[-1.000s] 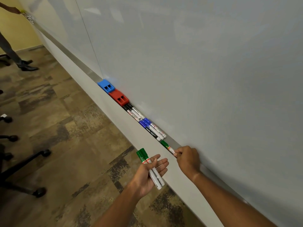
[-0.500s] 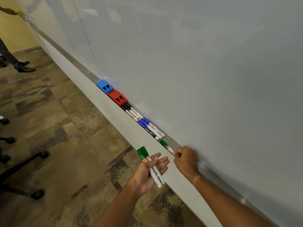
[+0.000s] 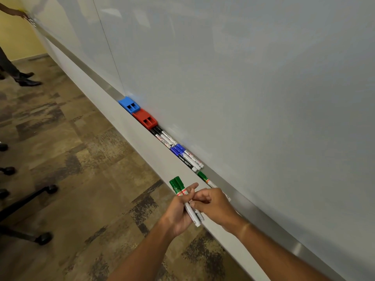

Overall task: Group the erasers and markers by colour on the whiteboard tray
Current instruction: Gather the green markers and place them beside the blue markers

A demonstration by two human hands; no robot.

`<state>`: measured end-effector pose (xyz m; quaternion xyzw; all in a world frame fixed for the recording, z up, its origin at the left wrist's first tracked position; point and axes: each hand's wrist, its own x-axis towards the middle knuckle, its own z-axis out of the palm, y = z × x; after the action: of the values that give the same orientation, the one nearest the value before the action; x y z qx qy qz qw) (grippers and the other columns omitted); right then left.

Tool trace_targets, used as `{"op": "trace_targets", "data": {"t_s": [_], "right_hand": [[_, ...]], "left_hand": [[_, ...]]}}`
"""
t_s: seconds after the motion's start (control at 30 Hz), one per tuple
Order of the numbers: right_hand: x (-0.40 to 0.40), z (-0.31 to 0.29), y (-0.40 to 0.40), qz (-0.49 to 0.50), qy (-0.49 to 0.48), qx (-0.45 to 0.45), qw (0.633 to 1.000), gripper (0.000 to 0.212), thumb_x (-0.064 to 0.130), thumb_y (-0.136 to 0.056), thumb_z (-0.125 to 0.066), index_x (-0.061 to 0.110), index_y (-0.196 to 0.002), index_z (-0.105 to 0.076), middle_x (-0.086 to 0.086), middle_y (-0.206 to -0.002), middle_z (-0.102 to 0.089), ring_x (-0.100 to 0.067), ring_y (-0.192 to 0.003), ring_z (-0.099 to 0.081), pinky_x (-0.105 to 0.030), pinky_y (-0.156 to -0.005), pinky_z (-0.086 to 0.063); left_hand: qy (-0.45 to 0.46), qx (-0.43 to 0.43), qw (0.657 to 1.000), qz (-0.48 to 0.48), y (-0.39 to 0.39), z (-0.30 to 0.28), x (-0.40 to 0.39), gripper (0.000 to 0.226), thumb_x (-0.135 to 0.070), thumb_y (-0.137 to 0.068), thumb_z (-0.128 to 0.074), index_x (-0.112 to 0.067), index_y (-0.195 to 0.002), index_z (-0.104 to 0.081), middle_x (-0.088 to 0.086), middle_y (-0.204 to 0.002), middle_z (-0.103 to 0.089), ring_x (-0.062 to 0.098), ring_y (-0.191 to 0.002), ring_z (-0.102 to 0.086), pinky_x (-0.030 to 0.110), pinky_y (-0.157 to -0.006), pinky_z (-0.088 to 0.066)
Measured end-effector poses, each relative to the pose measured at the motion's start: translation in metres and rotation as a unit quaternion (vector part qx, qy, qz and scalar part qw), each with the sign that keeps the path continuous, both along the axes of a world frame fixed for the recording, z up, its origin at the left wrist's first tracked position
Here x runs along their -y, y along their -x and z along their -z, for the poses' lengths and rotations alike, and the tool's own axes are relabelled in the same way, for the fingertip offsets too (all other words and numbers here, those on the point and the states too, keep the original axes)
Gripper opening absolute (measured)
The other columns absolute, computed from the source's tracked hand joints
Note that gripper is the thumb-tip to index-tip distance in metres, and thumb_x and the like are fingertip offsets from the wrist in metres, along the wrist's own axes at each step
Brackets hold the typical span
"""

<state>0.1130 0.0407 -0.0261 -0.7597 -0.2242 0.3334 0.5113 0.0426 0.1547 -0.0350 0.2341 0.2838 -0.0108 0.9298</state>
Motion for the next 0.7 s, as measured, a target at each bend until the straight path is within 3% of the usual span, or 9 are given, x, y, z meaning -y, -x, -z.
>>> {"op": "trace_targets", "data": {"t_s": [0.1, 0.23, 0.3, 0.4, 0.5, 0.7], "right_hand": [[0.001, 0.001, -0.004, 0.010, 0.004, 0.017, 1.000, 0.020, 0.018, -0.080, -0.075, 0.019, -0.100, -0.075, 0.006, -0.090, -0.076, -0.004, -0.084, -0.071, -0.030, -0.083, -0.058], [0.005, 0.001, -0.023, 0.074, 0.073, 0.176, 0.979, 0.018, 0.019, -0.078, -0.077, 0.022, -0.095, -0.076, 0.009, -0.086, -0.075, 0.006, -0.070, -0.067, -0.020, -0.075, -0.057], [0.009, 0.000, -0.035, 0.091, 0.143, 0.265, 0.949, 0.020, 0.023, -0.081, -0.075, 0.016, -0.099, -0.075, 0.002, -0.090, -0.076, -0.004, -0.074, -0.069, -0.020, -0.071, -0.055], [0.011, -0.002, -0.048, 0.067, 0.245, 0.353, 0.901, 0.015, 0.025, -0.085, -0.069, 0.013, -0.094, -0.072, -0.006, -0.088, -0.075, -0.026, -0.080, -0.070, -0.031, -0.067, -0.057], [0.009, -0.005, -0.052, 0.043, 0.323, 0.384, 0.864, 0.013, 0.025, -0.085, -0.068, 0.015, -0.094, -0.069, -0.009, -0.091, -0.073, -0.030, -0.083, -0.068, -0.034, -0.066, -0.056], [0.003, -0.001, -0.052, 0.019, 0.384, 0.380, 0.841, 0.021, 0.028, -0.084, -0.071, 0.015, -0.100, -0.063, -0.008, -0.101, -0.070, -0.026, -0.090, -0.069, -0.032, -0.069, -0.058]], "left_hand": [[0.004, -0.006, 1.000, 0.000, -0.001, 0.002, 0.000, 0.036, -0.008, -0.095, -0.046, -0.003, -0.130, -0.052, 0.026, -0.103, -0.070, 0.035, -0.092, -0.071, 0.042, -0.076, -0.058], [-0.016, -0.029, 0.999, -0.017, -0.004, 0.008, -0.006, 0.036, -0.005, -0.098, -0.041, -0.002, -0.132, -0.051, 0.022, -0.115, -0.067, 0.030, -0.101, -0.067, 0.039, -0.092, -0.053], [-0.027, -0.039, 0.999, -0.016, -0.003, 0.011, -0.009, 0.034, -0.005, -0.100, -0.038, -0.001, -0.131, -0.051, 0.022, -0.121, -0.066, 0.032, -0.115, -0.062, 0.042, -0.103, -0.045], [-0.033, -0.049, 0.998, -0.010, -0.001, 0.014, -0.010, 0.033, -0.006, -0.101, -0.038, -0.001, -0.131, -0.051, 0.023, -0.125, -0.064, 0.033, -0.121, -0.058, 0.043, -0.107, -0.041], [-0.040, -0.056, 0.998, -0.003, 0.000, 0.016, -0.010, 0.032, -0.005, -0.100, -0.039, -0.001, -0.129, -0.053, 0.022, -0.125, -0.064, 0.033, -0.120, -0.059, 0.042, -0.105, -0.043], [-0.041, -0.056, 0.998, 0.000, 0.003, 0.017, -0.011, 0.031, -0.004, -0.100, -0.040, -0.001, -0.128, -0.054, 0.022, -0.124, -0.065, 0.033, -0.119, -0.060, 0.042, -0.105, -0.043]]}}
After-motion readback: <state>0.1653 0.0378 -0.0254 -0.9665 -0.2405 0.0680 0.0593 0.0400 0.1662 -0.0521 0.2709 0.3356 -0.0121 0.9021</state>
